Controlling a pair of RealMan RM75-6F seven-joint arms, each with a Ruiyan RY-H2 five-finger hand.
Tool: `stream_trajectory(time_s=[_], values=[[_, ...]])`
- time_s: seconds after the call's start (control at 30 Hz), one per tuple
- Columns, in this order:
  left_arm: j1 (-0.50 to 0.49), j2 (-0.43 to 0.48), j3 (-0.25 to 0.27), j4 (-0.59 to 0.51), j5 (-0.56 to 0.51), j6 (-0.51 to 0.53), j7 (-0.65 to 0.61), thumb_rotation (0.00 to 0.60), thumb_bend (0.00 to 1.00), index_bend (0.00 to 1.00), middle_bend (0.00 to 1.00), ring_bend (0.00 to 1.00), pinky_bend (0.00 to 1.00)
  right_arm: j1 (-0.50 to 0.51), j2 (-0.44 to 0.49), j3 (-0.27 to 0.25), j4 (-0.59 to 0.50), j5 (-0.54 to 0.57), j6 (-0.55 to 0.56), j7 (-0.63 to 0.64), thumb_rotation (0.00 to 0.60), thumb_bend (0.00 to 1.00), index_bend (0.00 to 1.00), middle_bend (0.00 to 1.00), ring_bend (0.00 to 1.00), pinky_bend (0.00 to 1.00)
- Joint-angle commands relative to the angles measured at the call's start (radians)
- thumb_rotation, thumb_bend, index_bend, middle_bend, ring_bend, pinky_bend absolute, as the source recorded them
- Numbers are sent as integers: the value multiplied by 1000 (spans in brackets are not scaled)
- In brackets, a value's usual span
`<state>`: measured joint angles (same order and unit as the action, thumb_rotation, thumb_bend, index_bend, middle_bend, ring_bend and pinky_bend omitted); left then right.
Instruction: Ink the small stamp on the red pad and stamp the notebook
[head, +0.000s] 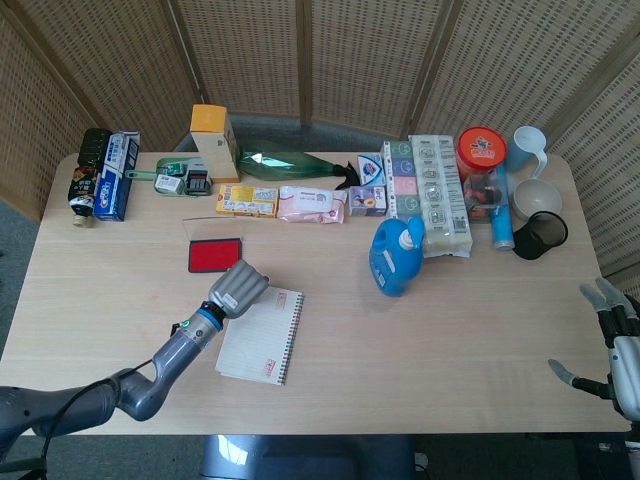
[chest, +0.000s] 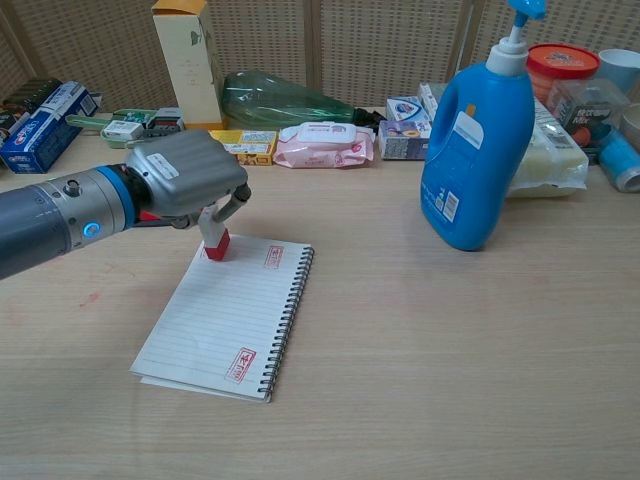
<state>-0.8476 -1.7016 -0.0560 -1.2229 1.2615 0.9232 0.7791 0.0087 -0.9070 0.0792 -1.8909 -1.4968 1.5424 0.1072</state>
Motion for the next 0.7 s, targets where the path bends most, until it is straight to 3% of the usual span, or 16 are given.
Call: stream_trajectory(time_s=[0.03, 0.7], values=[[-3, -18, 1, 25, 2, -5, 1, 600, 354, 634, 1000, 1000, 1000, 0, 1, 0, 0, 1, -1, 2, 572, 0, 59, 0, 0, 0], [-2, -64, -1, 87, 5, -22, -32, 600, 354, 636, 1000, 1000, 1000, -1, 4, -2, -1, -3, -1, 9, 568, 0, 60, 0, 0, 0]])
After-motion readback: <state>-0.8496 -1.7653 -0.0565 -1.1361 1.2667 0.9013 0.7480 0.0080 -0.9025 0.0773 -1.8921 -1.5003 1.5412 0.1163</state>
